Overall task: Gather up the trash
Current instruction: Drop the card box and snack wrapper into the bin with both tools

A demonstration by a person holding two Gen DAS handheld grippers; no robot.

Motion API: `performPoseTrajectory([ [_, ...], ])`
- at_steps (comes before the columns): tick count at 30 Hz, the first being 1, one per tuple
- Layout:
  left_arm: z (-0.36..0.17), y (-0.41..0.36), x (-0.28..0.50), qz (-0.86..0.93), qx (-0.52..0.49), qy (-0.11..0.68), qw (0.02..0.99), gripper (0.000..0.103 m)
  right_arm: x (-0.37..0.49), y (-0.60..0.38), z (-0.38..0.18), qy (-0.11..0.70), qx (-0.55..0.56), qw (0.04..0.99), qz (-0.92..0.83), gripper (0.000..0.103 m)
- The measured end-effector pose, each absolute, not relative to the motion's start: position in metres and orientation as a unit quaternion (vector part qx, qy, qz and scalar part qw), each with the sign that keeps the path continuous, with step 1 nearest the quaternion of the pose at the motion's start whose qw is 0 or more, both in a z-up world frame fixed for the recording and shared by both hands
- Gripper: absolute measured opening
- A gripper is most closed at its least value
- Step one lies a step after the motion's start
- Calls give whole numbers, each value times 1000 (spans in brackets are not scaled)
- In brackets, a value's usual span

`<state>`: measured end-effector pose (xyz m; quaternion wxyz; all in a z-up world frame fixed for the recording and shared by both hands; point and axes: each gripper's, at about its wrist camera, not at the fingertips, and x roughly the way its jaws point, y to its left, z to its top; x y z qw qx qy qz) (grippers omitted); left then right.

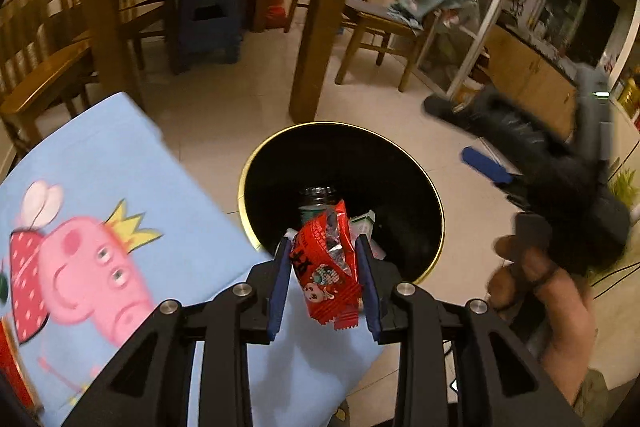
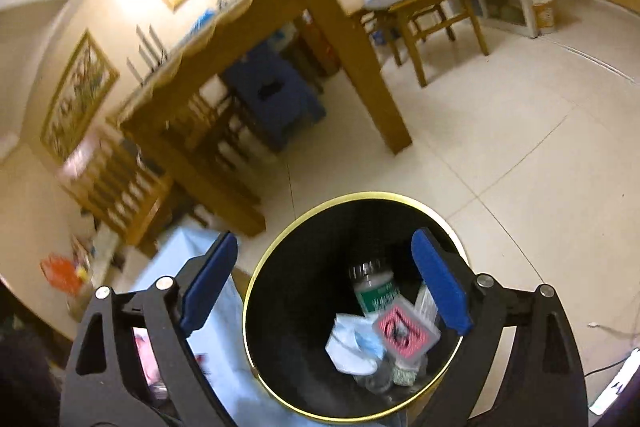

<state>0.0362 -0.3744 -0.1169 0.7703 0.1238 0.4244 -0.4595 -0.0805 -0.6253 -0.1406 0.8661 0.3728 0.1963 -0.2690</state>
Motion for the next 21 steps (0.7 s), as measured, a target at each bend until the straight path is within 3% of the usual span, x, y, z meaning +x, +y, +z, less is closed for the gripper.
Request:
performPoseTrajectory([
  [3, -123, -403, 37, -463, 144, 421, 767, 37, -97, -637, -135, 160, 389, 863, -280, 90],
  [4, -123, -412, 37, -464, 156, 415, 767, 42, -102, -639, -133, 151, 393, 862, -284, 90],
  [5, -125, -415, 36, -465, 163, 412, 766, 55, -108, -642, -131, 141, 396, 860, -289, 90],
  [6, -126, -419, 36, -463, 169, 409, 768, 58, -115, -645, -129, 135, 397, 859, -293, 90],
  [10, -127, -418, 36, -470, 167, 405, 767, 66, -122, -644, -129, 127, 404, 855, -298, 91],
  [18, -118, -357, 44, -467, 111, 428, 766, 67, -85, -621, -128, 174, 369, 872, -270, 92],
  [21, -102, -306, 48, -452, 70, 417, 786, 80, -59, -603, -128, 203, 341, 887, -236, 94],
])
